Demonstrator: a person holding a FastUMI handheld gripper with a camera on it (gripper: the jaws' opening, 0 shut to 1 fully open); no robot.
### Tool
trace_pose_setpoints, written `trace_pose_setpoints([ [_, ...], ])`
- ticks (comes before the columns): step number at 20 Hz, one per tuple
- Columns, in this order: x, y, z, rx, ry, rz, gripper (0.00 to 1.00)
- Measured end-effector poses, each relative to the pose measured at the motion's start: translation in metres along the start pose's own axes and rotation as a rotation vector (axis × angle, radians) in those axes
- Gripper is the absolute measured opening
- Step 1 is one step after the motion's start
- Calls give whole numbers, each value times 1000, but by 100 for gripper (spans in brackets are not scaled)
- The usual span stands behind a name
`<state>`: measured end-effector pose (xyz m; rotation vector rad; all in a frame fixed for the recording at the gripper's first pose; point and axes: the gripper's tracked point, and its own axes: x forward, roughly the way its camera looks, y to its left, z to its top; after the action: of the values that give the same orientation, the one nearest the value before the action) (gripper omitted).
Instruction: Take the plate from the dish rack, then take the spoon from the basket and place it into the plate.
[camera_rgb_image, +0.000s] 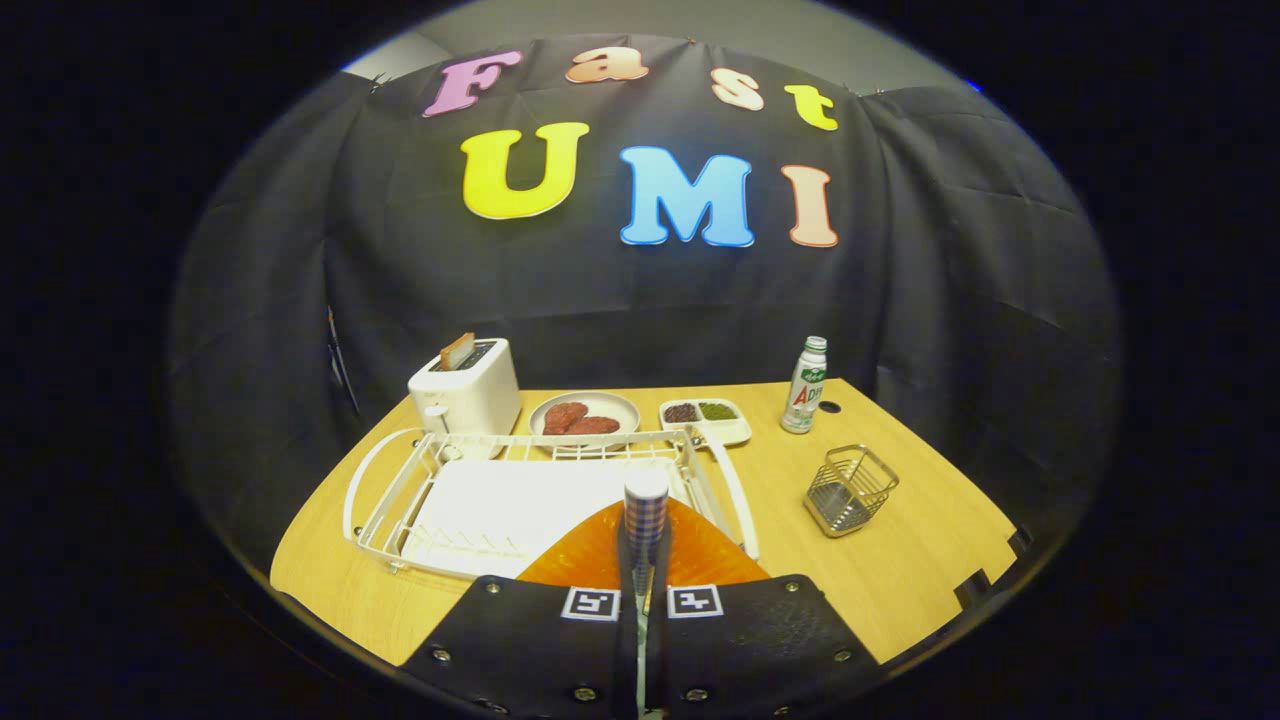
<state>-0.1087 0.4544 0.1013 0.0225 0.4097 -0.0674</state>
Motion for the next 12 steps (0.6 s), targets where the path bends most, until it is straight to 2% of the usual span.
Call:
trace_pose_setpoints([
  [6, -8, 52, -30, -49, 10, 71, 3],
  [8, -10, 60, -37, -66, 10, 73, 3],
  [12, -13, 62, -45, -72, 7, 46, 10],
])
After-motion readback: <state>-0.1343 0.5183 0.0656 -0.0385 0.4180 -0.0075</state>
